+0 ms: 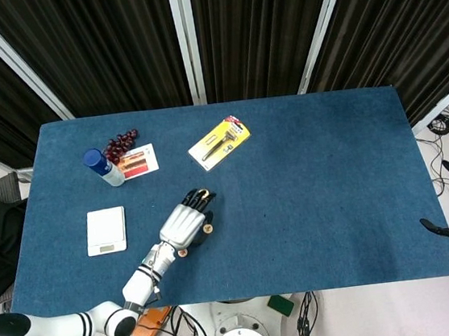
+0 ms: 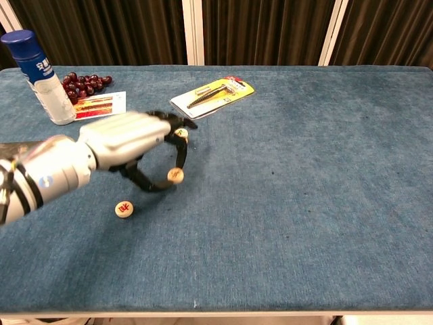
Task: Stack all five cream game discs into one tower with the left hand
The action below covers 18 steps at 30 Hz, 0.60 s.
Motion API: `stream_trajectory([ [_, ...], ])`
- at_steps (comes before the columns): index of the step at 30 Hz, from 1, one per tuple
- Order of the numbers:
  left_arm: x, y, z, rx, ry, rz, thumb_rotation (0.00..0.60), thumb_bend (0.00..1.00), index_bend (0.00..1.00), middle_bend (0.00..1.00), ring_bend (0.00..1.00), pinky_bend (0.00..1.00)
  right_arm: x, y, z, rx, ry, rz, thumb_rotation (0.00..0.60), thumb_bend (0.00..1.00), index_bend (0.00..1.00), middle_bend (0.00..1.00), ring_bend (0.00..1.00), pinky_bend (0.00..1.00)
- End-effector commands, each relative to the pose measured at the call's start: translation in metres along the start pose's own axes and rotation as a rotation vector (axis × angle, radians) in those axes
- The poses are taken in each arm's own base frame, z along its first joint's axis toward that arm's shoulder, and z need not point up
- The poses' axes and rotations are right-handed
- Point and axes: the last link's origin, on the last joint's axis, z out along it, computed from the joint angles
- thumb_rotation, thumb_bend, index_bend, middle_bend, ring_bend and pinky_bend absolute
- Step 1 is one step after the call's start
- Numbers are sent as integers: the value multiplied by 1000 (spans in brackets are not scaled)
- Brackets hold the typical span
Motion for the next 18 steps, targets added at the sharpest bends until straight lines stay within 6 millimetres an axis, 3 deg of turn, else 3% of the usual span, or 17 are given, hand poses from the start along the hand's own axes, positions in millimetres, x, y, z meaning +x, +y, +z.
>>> stream_trajectory([
  [1, 24, -1, 11, -1, 40, -22, 592, 372, 495, 41, 0, 0, 0, 0, 0, -1, -1, 1, 600, 116, 0, 0, 0, 0],
  [8, 52, -5, 43, 48, 44, -50, 591, 367, 495, 40, 0, 0, -1, 3, 0, -9, -2, 8, 600, 116, 0, 0, 0, 0],
  [18, 49, -17, 75, 155, -11, -70, 599, 365, 495, 41, 0, 0, -3, 6, 2, -15, -7, 12, 600, 116, 0, 0, 0, 0],
])
